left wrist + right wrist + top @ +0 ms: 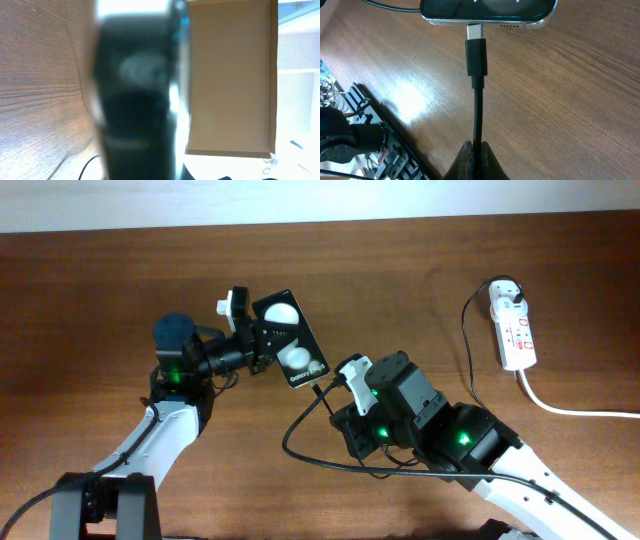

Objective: Plug charger to phone and switch on socket

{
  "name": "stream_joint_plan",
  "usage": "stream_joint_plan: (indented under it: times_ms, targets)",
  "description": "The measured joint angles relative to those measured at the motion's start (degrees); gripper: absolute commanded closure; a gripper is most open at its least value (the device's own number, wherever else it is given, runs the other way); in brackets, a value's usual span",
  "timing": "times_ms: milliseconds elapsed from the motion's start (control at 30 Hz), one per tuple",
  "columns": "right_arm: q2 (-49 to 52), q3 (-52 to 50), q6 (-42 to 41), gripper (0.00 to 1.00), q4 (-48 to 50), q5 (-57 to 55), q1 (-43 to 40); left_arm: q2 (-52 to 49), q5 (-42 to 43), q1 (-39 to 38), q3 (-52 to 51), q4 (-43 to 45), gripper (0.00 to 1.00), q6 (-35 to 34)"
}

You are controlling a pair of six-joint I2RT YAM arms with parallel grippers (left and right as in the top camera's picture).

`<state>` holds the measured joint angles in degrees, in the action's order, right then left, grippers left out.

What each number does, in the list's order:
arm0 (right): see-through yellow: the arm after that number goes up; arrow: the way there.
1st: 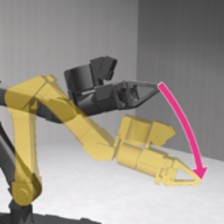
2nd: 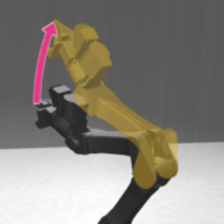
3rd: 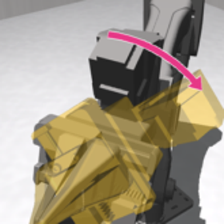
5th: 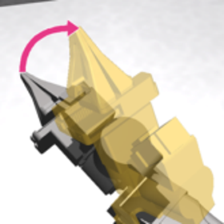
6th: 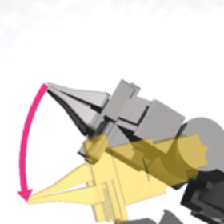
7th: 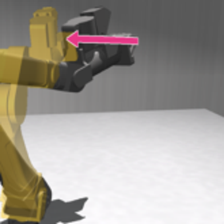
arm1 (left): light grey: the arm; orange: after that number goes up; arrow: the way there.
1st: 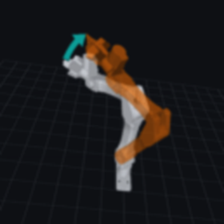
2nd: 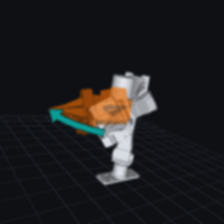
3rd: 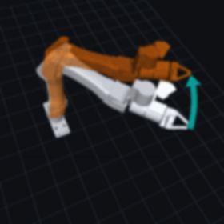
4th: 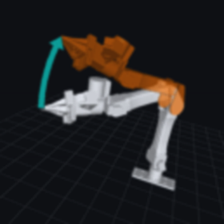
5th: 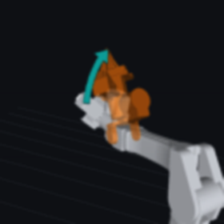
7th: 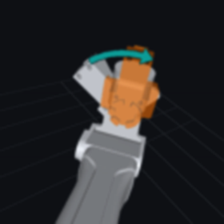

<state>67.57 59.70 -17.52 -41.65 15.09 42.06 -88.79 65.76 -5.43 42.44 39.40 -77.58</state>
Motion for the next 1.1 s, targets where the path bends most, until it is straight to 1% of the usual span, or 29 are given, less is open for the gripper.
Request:
stream_joint_plan:
  times_ms: [733,1100]
  targets:
    - [1.27,0.0,-0.33,0.96,1.01,0.57,0.0,0.0,-0.33,0.0,0.0,0.02,1.0,0.02]
    - [1.27,-0.37,-0.48,0.96,2.08,0.61,0.04,0.0,0.02,0.39,0.0,0.07,1.0,5.22]
